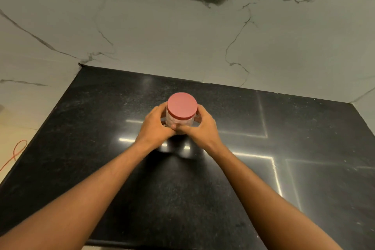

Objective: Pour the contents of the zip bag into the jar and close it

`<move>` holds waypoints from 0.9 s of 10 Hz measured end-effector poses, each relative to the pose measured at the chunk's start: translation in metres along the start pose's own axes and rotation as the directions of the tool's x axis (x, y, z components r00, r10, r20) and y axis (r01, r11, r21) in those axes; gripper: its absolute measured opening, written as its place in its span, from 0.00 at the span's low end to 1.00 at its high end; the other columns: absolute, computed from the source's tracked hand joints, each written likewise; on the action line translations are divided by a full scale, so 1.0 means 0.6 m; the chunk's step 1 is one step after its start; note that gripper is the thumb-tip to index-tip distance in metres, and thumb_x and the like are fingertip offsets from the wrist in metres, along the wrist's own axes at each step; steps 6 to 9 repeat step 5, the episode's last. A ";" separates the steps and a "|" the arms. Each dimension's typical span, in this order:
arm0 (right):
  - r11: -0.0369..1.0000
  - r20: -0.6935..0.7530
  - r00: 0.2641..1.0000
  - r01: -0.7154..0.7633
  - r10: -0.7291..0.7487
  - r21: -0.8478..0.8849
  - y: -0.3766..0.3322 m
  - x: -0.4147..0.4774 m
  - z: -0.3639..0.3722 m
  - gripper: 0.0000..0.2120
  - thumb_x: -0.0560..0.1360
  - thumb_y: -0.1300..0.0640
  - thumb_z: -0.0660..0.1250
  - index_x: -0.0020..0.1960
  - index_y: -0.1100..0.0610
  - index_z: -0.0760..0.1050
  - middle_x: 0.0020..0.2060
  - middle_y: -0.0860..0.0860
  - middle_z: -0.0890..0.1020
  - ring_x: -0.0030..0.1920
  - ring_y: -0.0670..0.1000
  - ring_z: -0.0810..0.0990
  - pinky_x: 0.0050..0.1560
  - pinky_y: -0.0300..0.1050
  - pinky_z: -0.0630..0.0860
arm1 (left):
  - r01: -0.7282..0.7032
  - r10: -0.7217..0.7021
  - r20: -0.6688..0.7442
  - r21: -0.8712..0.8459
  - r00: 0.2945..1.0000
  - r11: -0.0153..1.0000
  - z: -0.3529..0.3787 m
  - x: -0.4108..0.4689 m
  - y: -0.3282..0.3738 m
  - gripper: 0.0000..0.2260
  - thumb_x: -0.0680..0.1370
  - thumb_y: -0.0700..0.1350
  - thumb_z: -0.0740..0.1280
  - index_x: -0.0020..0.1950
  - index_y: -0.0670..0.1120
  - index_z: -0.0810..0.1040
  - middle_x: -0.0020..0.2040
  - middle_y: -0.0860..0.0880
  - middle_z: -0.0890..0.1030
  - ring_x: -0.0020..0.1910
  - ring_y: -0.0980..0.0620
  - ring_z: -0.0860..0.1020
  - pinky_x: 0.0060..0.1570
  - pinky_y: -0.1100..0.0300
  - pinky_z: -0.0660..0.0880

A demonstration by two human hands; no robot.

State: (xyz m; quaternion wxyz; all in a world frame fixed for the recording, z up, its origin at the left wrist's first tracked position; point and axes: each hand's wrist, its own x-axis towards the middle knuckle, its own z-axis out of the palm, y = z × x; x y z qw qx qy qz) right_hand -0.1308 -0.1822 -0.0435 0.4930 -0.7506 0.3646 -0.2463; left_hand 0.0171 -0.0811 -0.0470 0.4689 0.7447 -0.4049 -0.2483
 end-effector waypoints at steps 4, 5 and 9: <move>0.991 0.019 1.000 -0.020 0.023 -0.132 -0.005 0.052 0.014 0.50 0.69 0.40 0.81 0.82 0.48 0.57 0.74 0.51 0.75 0.70 0.50 0.77 0.69 0.50 0.76 | 0.035 -0.048 0.128 0.104 0.991 0.994 -0.025 0.076 -0.005 0.42 0.69 0.43 0.83 0.79 0.48 0.67 0.72 0.46 0.78 0.68 0.50 0.77 0.69 0.49 0.76; 0.969 -0.018 1.000 -0.013 0.009 -0.246 -0.035 0.025 0.015 0.54 0.71 0.40 0.78 0.85 0.53 0.49 0.81 0.55 0.64 0.79 0.55 0.66 0.77 0.56 0.67 | 0.076 -0.101 0.129 0.183 0.987 0.980 -0.037 0.051 0.022 0.51 0.72 0.47 0.81 0.86 0.47 0.51 0.83 0.43 0.62 0.81 0.43 0.63 0.78 0.43 0.65; 0.969 -0.018 1.000 -0.013 0.009 -0.246 -0.035 0.025 0.015 0.54 0.71 0.40 0.78 0.85 0.53 0.49 0.81 0.55 0.64 0.79 0.55 0.66 0.77 0.56 0.67 | 0.076 -0.101 0.129 0.183 0.987 0.980 -0.037 0.051 0.022 0.51 0.72 0.47 0.81 0.86 0.47 0.51 0.83 0.43 0.62 0.81 0.43 0.63 0.78 0.43 0.65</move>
